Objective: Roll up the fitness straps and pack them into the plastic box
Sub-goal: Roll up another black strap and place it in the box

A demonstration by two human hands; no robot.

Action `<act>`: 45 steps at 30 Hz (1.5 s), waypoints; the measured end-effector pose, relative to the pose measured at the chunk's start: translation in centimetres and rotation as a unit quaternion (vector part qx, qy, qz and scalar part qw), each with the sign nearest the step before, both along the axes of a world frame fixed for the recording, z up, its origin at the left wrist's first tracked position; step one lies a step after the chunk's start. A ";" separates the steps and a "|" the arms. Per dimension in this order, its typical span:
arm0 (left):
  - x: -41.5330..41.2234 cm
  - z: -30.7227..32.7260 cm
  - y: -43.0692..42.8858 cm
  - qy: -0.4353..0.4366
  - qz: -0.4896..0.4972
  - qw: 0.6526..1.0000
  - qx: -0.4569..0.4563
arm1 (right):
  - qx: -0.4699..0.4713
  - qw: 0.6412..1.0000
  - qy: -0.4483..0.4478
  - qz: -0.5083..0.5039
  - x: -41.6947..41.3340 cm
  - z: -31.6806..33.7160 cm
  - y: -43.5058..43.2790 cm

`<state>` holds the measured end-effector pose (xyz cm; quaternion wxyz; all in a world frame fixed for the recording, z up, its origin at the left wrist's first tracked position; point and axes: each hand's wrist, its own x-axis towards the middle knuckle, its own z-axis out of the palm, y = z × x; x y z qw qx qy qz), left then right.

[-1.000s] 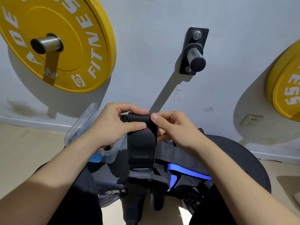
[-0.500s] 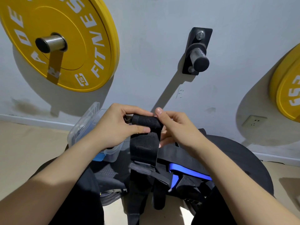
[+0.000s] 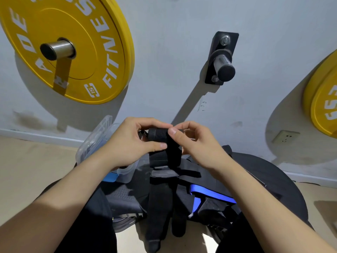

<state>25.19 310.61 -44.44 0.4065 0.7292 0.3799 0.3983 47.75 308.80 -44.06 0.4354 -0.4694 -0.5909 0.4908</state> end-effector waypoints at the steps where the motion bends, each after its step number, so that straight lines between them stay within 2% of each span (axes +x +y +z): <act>1: 0.1 0.0 0.0 0.000 0.012 1.000 0.008 | -0.001 1.000 0.002 0.002 -0.1 -0.1 0.0; 3: 0.1 0.0 0.0 0.003 0.023 1.000 0.009 | 0.011 1.000 0.017 0.002 0.0 -0.1 0.0; 8: 0.3 0.3 -0.2 -0.036 -0.021 0.995 -0.092 | 0.032 0.999 0.034 -0.010 0.5 0.4 -0.2; 12: 0.5 0.2 0.0 -0.030 0.031 0.998 -0.052 | 0.052 0.999 0.009 -0.010 0.3 0.3 -0.7; 14: 0.4 0.0 0.3 -0.037 0.075 0.996 -0.037 | 0.113 0.992 -0.054 0.013 0.3 0.2 -0.9; 17: 0.4 0.0 0.6 -0.069 0.109 0.990 -0.051 | 0.262 0.941 -0.214 0.024 0.3 -0.5 -1.2; 19: 0.4 -0.1 0.6 -0.074 0.106 0.990 -0.059 | 0.314 0.916 -0.251 0.000 0.3 -1.0 -1.0; 20: 0.5 -0.1 0.5 -0.078 0.099 0.990 -0.061 | 0.318 0.916 -0.245 -0.021 0.1 -1.1 -0.9; 23: 0.9 -0.2 0.3 -0.096 0.081 0.991 -0.053 | 0.245 0.952 -0.152 -0.101 -0.7 -1.1 -0.5; 26: 1.1 -0.2 0.3 -0.116 0.048 0.991 -0.044 | 0.116 0.972 -0.093 -0.184 -1.3 -1.1 0.1; 28: 1.0 -0.3 0.3 -0.104 0.020 0.994 -0.026 | 0.010 0.984 -0.039 -0.173 -1.2 -1.4 0.4; 30: 0.9 -0.5 0.4 -0.083 -0.001 0.996 -0.017 | -0.047 0.990 -0.007 -0.132 -0.9 -1.4 0.6; 33: 1.2 -0.4 0.1 -0.082 -0.005 0.996 -0.023 | -0.034 0.998 -0.001 -0.062 -0.8 -1.0 0.9; 37: 1.1 0.0 -0.2 -0.125 0.022 0.991 -0.044 | -0.069 0.994 0.076 0.026 -0.6 -0.4 0.5; 40: 1.3 0.2 -0.5 -0.089 0.063 0.994 0.008 | -0.108 0.985 0.111 0.076 -0.5 0.2 0.2; 43: 1.3 0.3 -0.5 -0.056 0.068 0.995 0.037 | -0.085 0.992 0.086 0.048 -0.4 0.2 0.2; 45: 1.0 0.5 -0.2 -0.041 0.067 0.996 0.038 | -0.056 0.993 0.100 0.028 -0.3 0.1 0.1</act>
